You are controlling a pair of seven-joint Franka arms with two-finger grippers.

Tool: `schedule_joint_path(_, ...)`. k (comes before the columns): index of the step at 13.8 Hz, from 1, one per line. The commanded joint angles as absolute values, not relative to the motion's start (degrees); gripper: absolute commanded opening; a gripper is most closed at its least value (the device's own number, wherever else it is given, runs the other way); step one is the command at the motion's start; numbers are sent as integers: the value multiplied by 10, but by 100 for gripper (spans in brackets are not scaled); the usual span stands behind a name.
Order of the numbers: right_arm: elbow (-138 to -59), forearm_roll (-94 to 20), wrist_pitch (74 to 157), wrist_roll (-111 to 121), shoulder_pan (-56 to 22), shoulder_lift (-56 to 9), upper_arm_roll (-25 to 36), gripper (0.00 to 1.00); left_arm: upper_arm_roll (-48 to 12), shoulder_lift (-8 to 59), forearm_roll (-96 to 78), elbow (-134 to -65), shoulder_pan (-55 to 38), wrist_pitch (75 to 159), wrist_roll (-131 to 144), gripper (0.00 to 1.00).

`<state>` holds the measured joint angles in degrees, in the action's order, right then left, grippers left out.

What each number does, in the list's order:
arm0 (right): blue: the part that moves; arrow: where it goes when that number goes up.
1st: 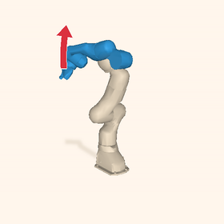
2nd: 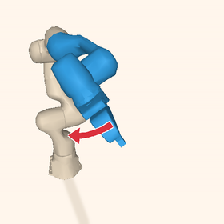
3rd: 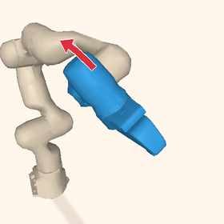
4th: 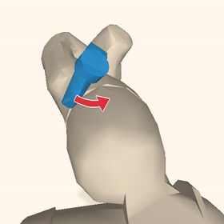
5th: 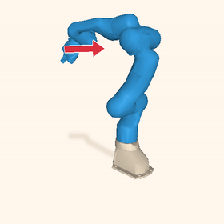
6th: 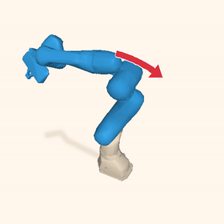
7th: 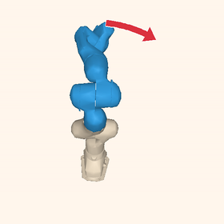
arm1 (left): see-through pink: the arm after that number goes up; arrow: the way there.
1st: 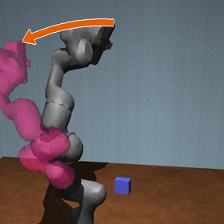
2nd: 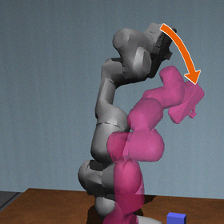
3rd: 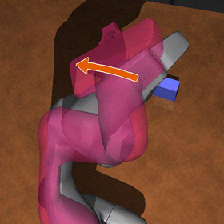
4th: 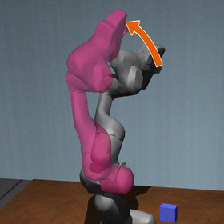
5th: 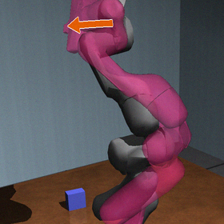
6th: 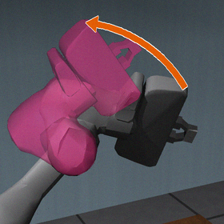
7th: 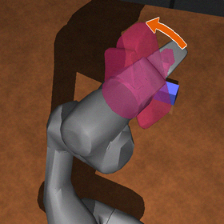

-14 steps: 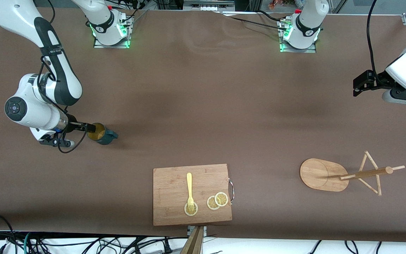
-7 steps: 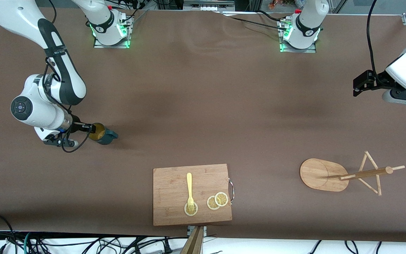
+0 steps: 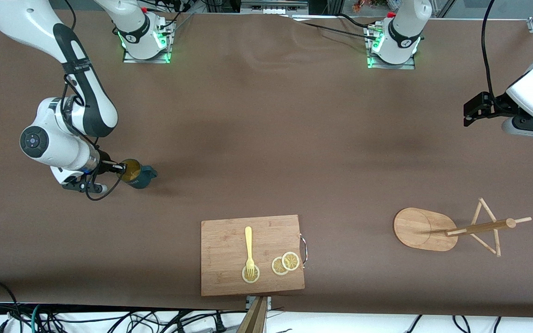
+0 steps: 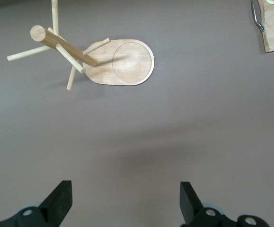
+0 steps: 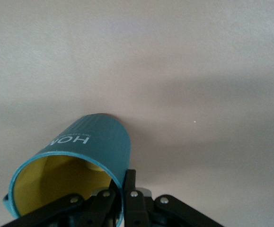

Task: Pass cup and hang on rack
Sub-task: 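Close the right gripper on the teal mug's rim, then carry the mug with the right gripper toward the table middle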

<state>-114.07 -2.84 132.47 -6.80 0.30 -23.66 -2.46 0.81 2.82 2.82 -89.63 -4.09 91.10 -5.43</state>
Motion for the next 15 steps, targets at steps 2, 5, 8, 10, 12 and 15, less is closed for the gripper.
schedule_joint_path(2, -1097, -35, 1325, -96, -3, -231, -65, 0, 5, 32, 43, -882, -40, 903, -58, 100)
schedule_joint_path(5, -1057, -35, 1324, -202, -66, -244, -75, 0, 5, 32, 43, -882, -40, 904, -58, 100)
schedule_joint_path(8, -996, -34, 1324, -352, -156, -285, -75, 0, 5, 33, 43, -882, -40, 904, -58, 100)
schedule_joint_path(10, -940, -33, 1324, -460, -208, -325, -74, 0, 5, 33, 43, -882, -40, 904, -58, 100)
schedule_joint_path(12, -893, -31, 1324, -538, -258, -362, -74, 0, 5, 33, 43, -882, -40, 904, -58, 100)
schedule_joint_path(15, -834, -26, 1324, -633, -326, -411, -72, 0, 5, 33, 44, -882, -40, 904, -58, 100)
